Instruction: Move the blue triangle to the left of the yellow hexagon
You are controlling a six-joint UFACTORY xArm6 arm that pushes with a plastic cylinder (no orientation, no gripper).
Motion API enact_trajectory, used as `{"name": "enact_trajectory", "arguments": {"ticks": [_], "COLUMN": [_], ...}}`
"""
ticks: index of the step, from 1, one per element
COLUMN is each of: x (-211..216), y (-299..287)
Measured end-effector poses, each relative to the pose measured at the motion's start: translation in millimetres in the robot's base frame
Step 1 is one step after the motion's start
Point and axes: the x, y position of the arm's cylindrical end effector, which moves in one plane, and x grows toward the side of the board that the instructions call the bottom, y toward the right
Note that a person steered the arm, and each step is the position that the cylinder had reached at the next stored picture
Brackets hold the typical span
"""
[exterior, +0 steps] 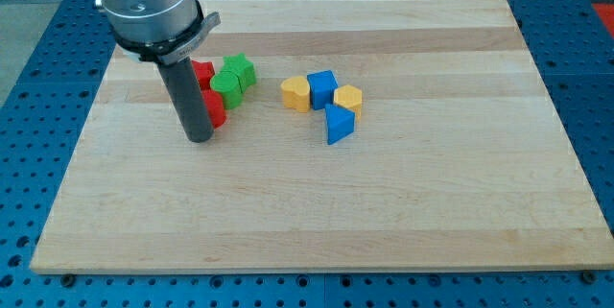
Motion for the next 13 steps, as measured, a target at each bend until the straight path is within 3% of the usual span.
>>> {"name": "enact_trajectory", "arguments": {"ticks": [2,4,5,7,9,10,13], "x": [2,25,26,57,54,32,12], "y": [-1,62,63,155,175,189,181]}}
